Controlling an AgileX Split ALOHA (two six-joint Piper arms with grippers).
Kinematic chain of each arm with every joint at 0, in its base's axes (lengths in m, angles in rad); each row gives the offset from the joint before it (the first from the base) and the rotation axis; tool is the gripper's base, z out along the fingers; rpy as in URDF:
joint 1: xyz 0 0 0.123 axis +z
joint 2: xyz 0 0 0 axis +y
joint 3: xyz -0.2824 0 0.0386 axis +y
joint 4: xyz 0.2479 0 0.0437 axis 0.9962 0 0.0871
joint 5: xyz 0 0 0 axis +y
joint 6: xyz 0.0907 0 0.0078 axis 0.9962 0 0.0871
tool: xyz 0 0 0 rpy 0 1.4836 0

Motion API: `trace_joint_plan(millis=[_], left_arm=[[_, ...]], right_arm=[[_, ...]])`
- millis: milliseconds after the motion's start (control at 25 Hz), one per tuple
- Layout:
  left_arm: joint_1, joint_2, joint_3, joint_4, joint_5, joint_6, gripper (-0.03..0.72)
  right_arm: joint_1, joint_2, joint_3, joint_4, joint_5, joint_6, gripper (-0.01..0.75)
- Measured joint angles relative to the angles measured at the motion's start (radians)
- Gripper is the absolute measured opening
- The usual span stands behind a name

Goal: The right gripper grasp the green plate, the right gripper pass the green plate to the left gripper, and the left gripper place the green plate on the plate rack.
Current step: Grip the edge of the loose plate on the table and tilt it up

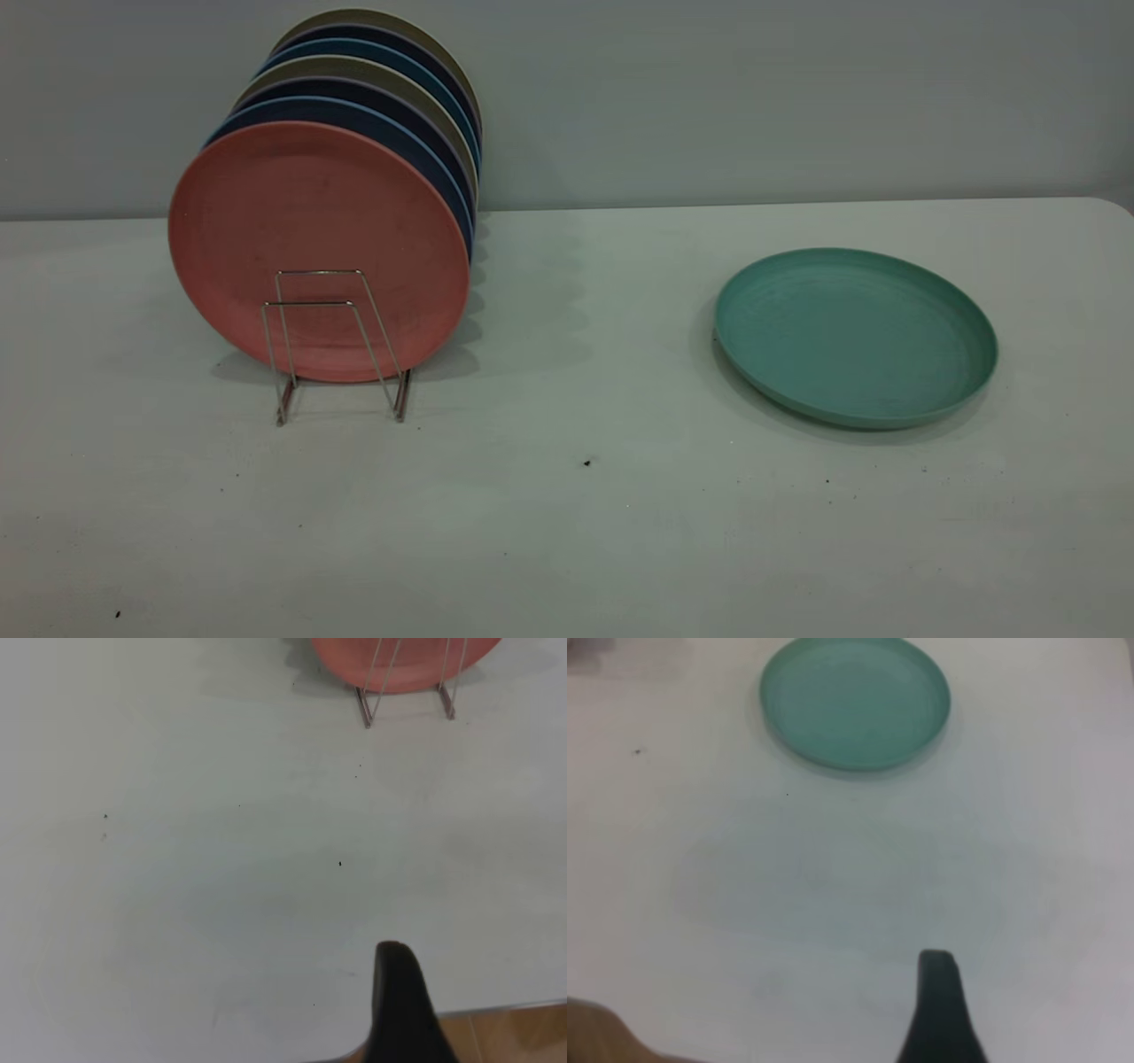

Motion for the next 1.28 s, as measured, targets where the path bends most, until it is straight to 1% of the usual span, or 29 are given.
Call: trace_joint_plan(millis=[520,600,680,800,920,1040,1200,1280], left_arm=[[0.000,0.000,0.000,0.000,0.000,0.000,0.485],[0.000,0.000,-0.005,0.000,-0.013,0.004,0.485],[0.000,0.000,-0.013,-0.012,-0.075,0.004,0.485],[0.000,0.043,-0.013,-0.076,-0.190,0.004,0.485],[0.000,0.148,-0.013,-0.171,-0.311,0.024,0.485],[0.000,0.284,-0.013,-0.317,-0.398,0.122,0.485],[0.000,0.467,-0.013,-0.501,-0.479,0.308,0.485],[0.000,0.548,-0.013,-0.568,-0.511,0.383,0.485]], right_arm=[[0.000,0.000,0.000,0.004,0.000,0.000,0.566],[0.000,0.000,-0.007,0.006,-0.012,-0.007,0.566],[0.000,0.019,-0.017,0.019,-0.066,-0.034,0.566],[0.000,0.105,-0.018,0.058,-0.237,-0.082,0.566],[0.000,0.242,-0.020,0.163,-0.361,-0.154,0.566],[0.000,0.403,-0.020,0.322,-0.421,-0.313,0.566],[0.000,0.611,-0.020,0.576,-0.468,-0.543,0.566],[0.000,0.709,-0.030,0.679,-0.474,-0.612,0.566]])
